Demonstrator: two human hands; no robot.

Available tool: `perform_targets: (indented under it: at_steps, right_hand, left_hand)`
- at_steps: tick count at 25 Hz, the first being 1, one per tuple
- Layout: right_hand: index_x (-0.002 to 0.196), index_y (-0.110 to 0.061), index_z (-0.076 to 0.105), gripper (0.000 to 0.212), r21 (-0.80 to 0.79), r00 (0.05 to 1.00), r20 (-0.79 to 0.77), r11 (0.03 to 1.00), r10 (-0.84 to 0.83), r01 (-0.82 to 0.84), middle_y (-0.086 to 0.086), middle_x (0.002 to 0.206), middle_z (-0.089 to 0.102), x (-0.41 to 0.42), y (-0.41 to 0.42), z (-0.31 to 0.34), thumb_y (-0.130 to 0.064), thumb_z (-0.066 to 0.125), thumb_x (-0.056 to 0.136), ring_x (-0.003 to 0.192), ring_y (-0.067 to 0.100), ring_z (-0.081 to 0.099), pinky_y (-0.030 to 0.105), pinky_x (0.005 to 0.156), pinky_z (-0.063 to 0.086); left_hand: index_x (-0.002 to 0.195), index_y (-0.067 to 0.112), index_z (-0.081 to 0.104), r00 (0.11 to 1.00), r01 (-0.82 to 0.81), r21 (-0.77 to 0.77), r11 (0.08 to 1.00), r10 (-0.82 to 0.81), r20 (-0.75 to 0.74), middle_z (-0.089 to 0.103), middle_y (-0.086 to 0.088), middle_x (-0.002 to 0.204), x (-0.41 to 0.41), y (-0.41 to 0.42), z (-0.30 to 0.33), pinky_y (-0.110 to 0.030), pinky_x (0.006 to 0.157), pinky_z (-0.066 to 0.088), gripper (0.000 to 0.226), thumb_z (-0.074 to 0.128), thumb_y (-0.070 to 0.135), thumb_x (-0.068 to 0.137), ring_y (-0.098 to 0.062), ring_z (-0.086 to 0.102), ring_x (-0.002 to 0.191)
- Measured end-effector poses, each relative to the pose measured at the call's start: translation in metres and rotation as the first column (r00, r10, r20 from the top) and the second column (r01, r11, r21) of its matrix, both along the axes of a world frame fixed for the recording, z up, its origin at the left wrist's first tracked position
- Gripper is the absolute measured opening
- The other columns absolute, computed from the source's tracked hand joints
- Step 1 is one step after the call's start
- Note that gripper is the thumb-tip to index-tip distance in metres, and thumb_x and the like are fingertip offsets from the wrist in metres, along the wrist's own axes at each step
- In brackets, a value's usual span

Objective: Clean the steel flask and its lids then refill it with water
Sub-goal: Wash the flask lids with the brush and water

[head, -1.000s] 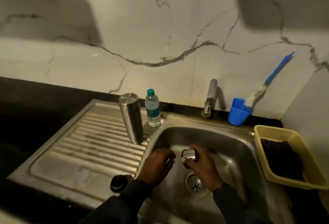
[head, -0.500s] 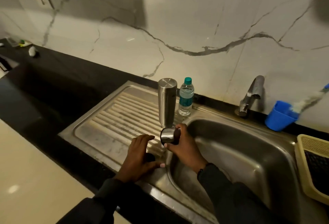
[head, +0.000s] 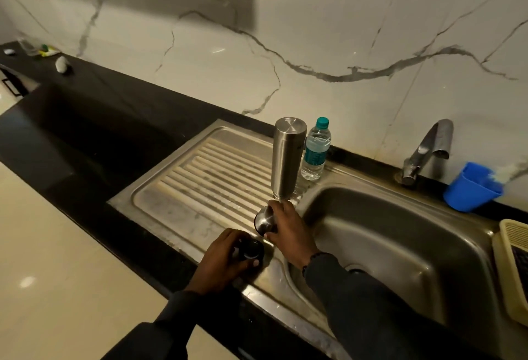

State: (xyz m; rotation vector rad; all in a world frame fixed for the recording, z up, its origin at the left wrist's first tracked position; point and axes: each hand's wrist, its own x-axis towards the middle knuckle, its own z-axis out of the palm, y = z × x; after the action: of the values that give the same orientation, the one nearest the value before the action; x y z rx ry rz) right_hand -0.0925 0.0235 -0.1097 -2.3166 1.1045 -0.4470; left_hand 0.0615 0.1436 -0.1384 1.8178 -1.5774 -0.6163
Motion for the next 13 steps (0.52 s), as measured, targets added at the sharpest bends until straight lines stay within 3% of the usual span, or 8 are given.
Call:
perform_targets:
  at_steps: [4, 8, 13]
  right_hand:
    - [0.138, -0.020, 0.037, 0.069, -0.041, 0.999, -0.039, 0.999, 0.011, -0.013, 0.005, 0.138, 0.039, 0.004, -0.001, -0.003, -0.012, 0.073, 0.080, 0.127, 0.024, 0.045, 0.033, 0.104, 0.041]
    - [0.137, -0.017, 0.040, 0.064, -0.066, 0.995, -0.096, 0.997, 0.031, -0.038, 0.006, 0.137, 0.044, 0.007, -0.003, -0.009, -0.001, 0.064, 0.080, 0.126, 0.026, 0.044, 0.037, 0.100, 0.044]
    - [0.137, -0.024, 0.040, 0.056, 0.027, 0.999, -0.026, 0.999, 0.047, -0.046, -0.004, 0.136, 0.043, -0.004, -0.005, -0.016, -0.015, 0.064, 0.087, 0.126, 0.011, 0.042, 0.030, 0.103, 0.042]
  left_hand:
    - [0.110, 0.035, 0.059, 0.987, -0.059, -0.101, 0.993, 0.042, -0.158, 0.056, 0.013, 0.113, 0.002, 0.004, 0.009, -0.034, 0.089, 0.055, 0.045, 0.073, 0.057, 0.074, -0.008, 0.059, 0.105]
    - [0.108, 0.041, 0.059, 0.955, -0.103, -0.173, 0.980, 0.049, -0.293, 0.059, 0.008, 0.114, -0.004, 0.002, 0.030, -0.029, 0.088, 0.055, 0.037, 0.078, 0.046, 0.076, -0.012, 0.060, 0.107]
    - [0.112, 0.030, 0.063, 0.925, -0.110, -0.232, 0.966, 0.014, -0.381, 0.060, 0.005, 0.114, -0.020, -0.010, 0.051, -0.031, 0.087, 0.054, 0.035, 0.077, 0.037, 0.081, -0.019, 0.061, 0.108]
